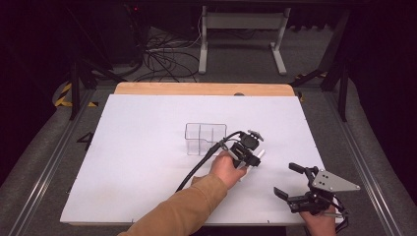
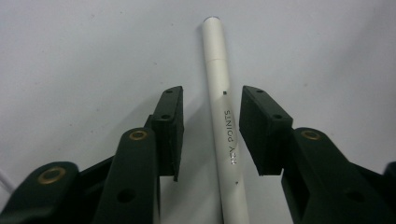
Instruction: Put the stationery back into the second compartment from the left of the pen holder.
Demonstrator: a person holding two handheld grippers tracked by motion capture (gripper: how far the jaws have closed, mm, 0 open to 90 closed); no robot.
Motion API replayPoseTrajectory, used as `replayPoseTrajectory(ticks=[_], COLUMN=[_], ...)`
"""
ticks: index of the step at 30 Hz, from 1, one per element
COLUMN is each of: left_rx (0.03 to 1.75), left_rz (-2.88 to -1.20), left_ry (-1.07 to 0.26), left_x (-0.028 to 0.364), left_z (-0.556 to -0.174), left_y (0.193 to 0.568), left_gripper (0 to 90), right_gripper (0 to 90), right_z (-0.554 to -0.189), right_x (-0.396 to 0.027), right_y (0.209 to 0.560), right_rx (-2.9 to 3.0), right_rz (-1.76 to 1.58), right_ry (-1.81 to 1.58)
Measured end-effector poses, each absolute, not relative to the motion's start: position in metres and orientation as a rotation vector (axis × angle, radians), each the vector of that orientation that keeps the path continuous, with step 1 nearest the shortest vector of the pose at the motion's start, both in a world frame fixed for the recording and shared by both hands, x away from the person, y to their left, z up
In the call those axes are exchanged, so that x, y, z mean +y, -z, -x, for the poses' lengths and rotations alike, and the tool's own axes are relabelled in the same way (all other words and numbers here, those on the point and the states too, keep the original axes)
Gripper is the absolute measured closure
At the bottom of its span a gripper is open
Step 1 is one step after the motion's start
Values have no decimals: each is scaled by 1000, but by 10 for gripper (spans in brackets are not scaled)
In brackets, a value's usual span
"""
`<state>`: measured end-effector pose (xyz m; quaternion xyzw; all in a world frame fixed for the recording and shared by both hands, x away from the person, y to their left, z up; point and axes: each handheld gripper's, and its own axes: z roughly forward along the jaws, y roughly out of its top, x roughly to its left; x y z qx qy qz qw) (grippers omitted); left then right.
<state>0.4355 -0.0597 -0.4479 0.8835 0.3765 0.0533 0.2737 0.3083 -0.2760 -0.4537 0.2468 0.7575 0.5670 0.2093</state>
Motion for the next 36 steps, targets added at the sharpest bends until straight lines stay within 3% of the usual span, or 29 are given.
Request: replayPoseTrajectory(ticks=[15,36], left_rx=[1046,994], left_rz=[-2414,-2369], left_ry=[-188,-249], left_x=[-67,-61], left_z=[-436,-428], left_y=[453,434], left_gripper=[765,789], right_gripper=[44,44], right_z=[-310,-309], right_x=[-277,-276], right_y=[456,456], right_rx=[2118,2119], right_rz=[-686,-679], right_ry=[-1583,-1587])
